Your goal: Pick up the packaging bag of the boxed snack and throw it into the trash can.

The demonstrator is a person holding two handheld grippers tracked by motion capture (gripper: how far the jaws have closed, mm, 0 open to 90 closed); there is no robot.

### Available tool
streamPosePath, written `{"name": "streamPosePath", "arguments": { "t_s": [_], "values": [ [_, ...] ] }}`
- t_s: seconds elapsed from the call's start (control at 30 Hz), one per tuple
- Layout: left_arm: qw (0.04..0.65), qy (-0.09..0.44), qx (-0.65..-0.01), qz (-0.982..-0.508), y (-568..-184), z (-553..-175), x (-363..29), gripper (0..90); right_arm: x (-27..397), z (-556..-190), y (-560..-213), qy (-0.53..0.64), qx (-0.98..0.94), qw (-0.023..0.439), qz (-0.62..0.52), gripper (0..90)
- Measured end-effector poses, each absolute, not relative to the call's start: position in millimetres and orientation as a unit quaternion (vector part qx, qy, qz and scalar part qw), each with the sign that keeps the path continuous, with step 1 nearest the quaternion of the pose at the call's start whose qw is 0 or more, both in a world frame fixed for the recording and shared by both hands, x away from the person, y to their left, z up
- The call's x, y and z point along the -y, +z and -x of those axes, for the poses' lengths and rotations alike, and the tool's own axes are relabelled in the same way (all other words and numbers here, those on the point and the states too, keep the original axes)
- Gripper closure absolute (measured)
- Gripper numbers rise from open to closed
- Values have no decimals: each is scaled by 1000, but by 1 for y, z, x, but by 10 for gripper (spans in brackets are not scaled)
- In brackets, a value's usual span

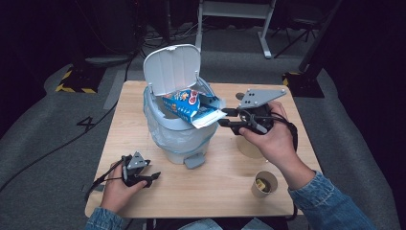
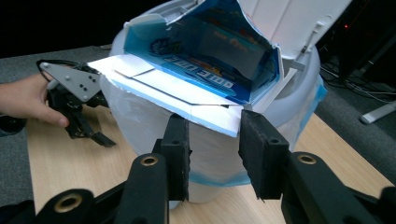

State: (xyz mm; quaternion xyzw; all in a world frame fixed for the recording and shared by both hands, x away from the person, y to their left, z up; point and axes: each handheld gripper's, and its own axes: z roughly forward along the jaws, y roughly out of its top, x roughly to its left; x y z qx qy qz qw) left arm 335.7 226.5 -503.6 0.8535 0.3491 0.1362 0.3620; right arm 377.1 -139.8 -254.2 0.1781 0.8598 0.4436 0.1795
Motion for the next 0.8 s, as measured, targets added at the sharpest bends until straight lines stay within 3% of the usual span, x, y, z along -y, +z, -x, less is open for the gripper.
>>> {"name": "streamPosePath", "arguments": {
  "t_s": [0.3, 0.47, 0.7, 0.8],
  "values": [
    [362, 136, -349, -854, -504, -336, -227, 358, 128, -376, -242, 468, -843, 203, -173, 625],
    [362, 136, -349, -853, -504, -336, -227, 357, 114, -379, -237, 475, -839, 211, -159, 716],
    [362, 137, -347, -854, -503, -336, -227, 354, 99, -368, -235, 499, -838, 177, -132, 681],
    [361, 138, -347, -854, -503, -336, -227, 353, 95, -368, -235, 493, -838, 192, -133, 652]
  ]
}}
